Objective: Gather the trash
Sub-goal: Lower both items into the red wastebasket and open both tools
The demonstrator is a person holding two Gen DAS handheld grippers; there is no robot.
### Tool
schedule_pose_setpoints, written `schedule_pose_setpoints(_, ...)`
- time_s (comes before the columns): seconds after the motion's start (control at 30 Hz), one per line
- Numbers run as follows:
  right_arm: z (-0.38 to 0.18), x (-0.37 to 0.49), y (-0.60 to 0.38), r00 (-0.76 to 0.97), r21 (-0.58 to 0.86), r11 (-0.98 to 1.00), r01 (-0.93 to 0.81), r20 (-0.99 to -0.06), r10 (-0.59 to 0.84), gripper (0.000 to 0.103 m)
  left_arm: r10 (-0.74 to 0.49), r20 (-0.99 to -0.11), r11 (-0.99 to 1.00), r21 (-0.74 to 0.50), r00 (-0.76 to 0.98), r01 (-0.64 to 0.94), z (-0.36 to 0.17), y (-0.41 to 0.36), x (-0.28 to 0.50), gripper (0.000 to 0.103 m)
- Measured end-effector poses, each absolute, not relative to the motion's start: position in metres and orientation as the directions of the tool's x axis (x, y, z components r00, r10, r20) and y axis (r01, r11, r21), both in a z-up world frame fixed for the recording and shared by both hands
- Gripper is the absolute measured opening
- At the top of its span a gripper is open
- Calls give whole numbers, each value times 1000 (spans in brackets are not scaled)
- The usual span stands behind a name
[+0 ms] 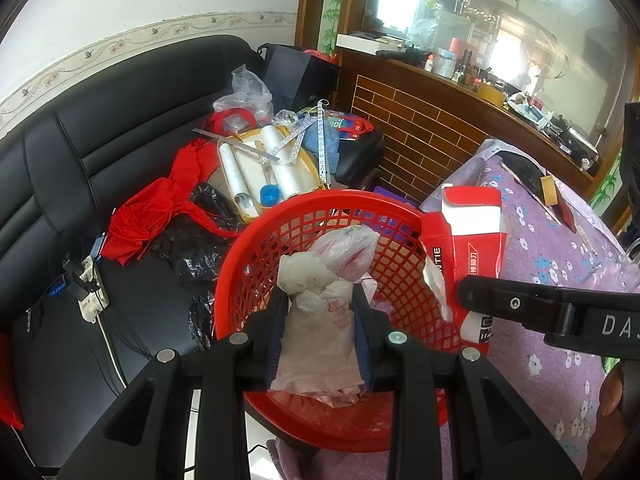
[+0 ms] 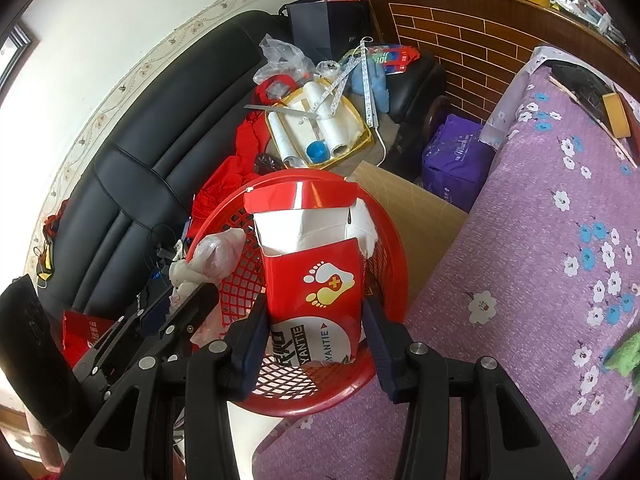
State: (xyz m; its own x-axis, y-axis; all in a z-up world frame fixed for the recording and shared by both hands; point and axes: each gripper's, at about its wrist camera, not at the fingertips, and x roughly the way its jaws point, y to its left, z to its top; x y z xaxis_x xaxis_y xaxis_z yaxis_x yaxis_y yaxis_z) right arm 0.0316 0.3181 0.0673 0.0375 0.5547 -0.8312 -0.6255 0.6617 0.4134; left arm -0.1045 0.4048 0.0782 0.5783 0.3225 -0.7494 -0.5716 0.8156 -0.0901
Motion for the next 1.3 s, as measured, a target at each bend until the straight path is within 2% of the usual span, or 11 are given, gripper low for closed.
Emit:
schedule_pose_setpoints(0.77,64,34,326,32,420,665,-618,-831,555,52,321,-750,816,-91,578,-571,78,406,-103,30)
schedule_pose_setpoints(0.87,63,34,326,31,422,665,-616,-831,556,55,316,-747,819,-96,585,-566,76,406,-103,30)
schedule_pose_setpoints(1.0,64,36,325,26,436,663,-609,-824,566,60,316,-735,814,-115,600,-570,73,408,-108,40)
schedule_pose_setpoints(1.13,70,37,321,39,438,665,-604,-818,574,60,309,-738,809,-128,600,-574,74,412,-112,42)
schedule_pose_setpoints(1.2,76,38,315,56,442,665,-602,-807,588,60,316,-730,803,-134,606,-580,78,411,-117,54)
schedule_pose_setpoints(1.3,86,41,304,80,445,667,-597,-794,602,60,331,-720,798,-132,610,-588,83,409,-122,58)
